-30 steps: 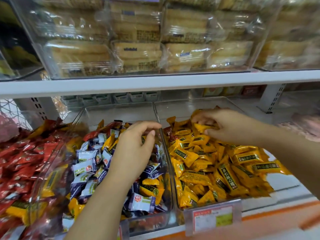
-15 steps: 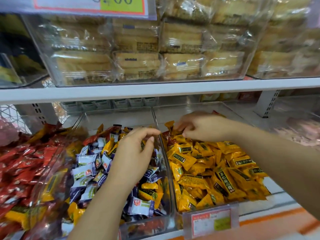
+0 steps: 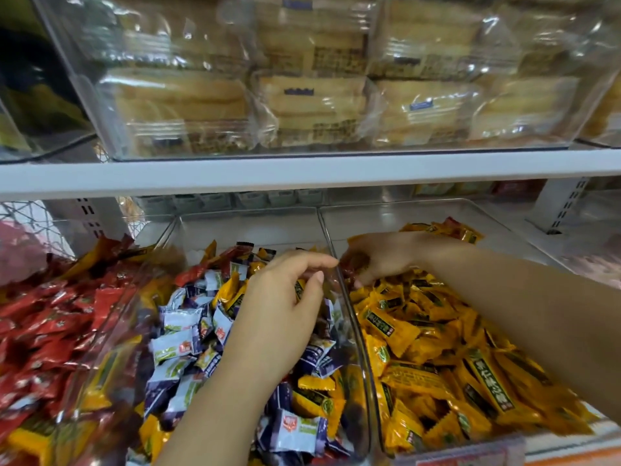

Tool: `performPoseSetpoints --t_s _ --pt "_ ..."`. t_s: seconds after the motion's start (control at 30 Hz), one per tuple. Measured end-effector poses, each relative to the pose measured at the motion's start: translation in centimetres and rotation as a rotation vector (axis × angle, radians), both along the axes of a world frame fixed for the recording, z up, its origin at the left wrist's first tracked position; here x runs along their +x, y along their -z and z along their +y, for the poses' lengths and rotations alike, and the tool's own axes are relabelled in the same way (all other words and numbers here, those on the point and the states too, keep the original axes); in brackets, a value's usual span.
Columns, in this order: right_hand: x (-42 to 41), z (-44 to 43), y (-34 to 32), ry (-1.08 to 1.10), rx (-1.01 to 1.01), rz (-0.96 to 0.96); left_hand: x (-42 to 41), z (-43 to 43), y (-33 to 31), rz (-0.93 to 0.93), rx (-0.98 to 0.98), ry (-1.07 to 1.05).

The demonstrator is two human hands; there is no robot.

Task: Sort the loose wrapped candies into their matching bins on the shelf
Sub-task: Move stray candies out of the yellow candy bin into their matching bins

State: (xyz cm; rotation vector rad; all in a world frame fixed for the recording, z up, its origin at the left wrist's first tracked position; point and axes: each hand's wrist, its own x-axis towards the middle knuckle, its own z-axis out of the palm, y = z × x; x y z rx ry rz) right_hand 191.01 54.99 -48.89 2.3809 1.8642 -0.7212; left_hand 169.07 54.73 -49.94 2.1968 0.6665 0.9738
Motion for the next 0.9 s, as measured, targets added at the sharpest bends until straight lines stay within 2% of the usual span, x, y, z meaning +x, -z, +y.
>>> performPoseSetpoints --t_s 0.17,0.3,0.67,0.83,0.9 --pt "0.0 -1.3 -1.5 -0.005 -0.073 0.072 -0.1 0.0 0.1 0.003 -0.003 0.005" --pt "-0.1 -3.2 -1.3 -0.033 -0.077 0.050 -0.1 0.0 0.2 0.008 0.001 0.006" --pt "-3.0 -6.4 -3.9 -0.329 -0.195 -0.048 0.0 0.1 0.2 0.008 0.021 -0.001" --pt "-2.6 -6.4 -4.5 -0.292 -0.221 0.014 -0.1 0.0 0.2 0.016 0.018 -0.001" --pt "-1.6 -5.9 -4.6 -0.203 -0.113 0.096 -0.1 0.0 0.2 0.011 0.012 -0.002"
